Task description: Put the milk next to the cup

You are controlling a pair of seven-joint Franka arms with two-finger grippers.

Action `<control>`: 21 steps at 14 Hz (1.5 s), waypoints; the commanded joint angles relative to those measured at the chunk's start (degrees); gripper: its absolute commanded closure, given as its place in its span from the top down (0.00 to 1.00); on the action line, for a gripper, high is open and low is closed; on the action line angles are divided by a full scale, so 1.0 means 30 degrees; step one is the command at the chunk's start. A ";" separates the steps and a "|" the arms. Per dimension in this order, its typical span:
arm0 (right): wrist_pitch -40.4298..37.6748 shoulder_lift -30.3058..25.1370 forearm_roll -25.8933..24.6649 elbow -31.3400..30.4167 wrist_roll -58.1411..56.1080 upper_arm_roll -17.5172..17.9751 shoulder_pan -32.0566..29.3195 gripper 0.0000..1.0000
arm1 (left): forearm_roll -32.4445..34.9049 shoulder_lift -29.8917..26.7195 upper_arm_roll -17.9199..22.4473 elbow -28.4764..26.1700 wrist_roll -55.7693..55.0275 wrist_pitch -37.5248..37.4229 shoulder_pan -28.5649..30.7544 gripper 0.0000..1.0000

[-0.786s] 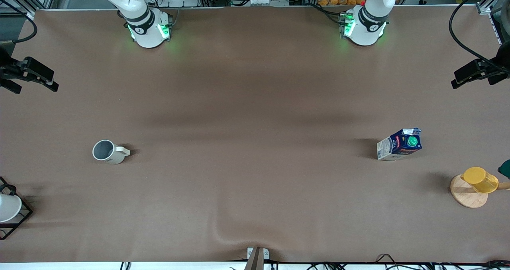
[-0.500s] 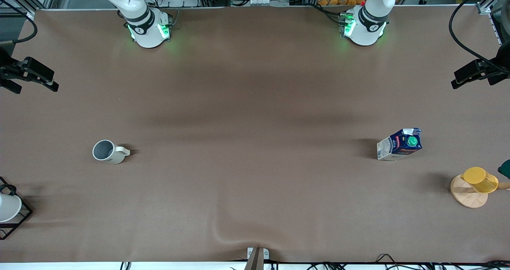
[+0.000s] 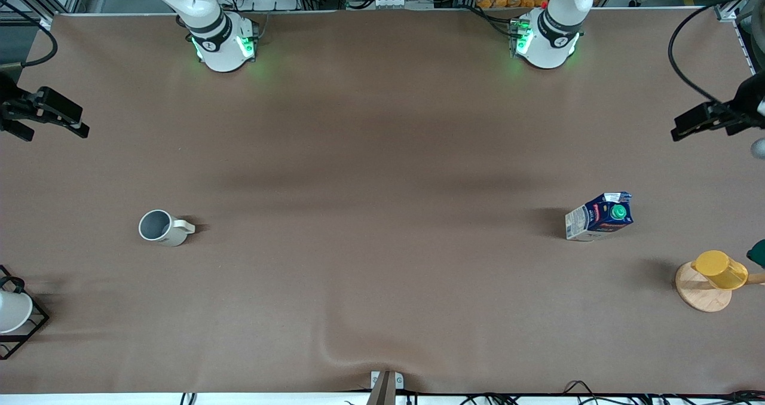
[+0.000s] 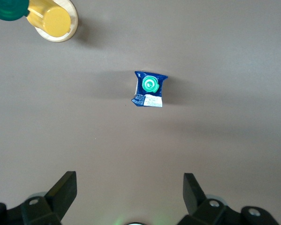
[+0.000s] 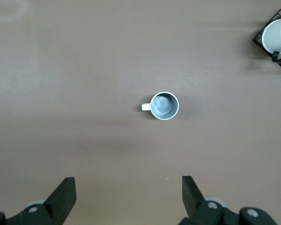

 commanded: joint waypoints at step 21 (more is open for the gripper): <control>0.9208 0.9392 -0.0029 -0.2116 -0.4142 0.0089 -0.2779 0.89 | 0.0432 0.5645 -0.0108 -0.3007 -0.0057 0.6854 -0.0147 1.00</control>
